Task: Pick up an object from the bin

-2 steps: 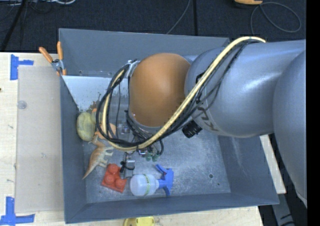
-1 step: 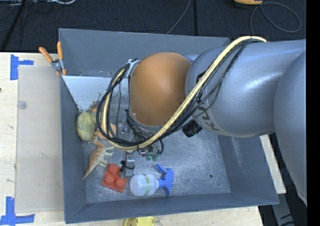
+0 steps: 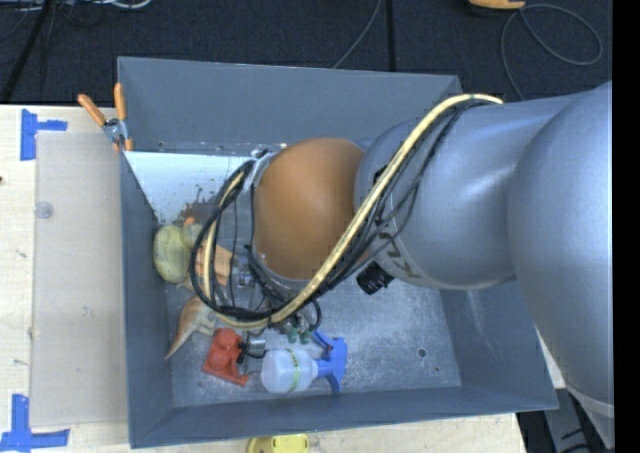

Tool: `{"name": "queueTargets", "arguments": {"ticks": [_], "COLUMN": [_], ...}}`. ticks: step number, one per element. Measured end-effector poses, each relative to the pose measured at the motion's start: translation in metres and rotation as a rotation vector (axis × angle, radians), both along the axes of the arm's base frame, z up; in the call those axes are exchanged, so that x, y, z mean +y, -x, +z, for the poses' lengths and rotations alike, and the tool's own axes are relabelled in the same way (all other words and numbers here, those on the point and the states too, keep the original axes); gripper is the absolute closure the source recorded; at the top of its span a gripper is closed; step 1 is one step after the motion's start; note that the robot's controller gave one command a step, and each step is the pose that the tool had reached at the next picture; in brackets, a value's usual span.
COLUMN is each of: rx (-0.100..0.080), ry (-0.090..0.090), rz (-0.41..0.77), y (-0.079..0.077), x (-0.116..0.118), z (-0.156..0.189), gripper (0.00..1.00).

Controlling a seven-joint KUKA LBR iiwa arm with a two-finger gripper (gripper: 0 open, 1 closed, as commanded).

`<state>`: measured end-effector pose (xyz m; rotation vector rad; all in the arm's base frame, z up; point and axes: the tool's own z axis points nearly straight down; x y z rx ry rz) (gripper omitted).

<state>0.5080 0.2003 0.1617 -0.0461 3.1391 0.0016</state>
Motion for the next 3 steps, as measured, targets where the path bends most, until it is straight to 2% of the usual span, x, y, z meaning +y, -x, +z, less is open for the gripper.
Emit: {"name": "queueTargets", "arguments": {"ticks": [1, 2, 3], "rx": [0.012, 0.003, 0.003], "ry": [0.004, 0.000, 0.000], "rz": [0.061, 0.054, 0.053], "y": [0.008, 0.002, 0.002], "x": [-0.015, 0.005, 0.005], "z": [-0.033, -0.071, -0.071], "gripper": [0.00, 1.00, 1.00]}}
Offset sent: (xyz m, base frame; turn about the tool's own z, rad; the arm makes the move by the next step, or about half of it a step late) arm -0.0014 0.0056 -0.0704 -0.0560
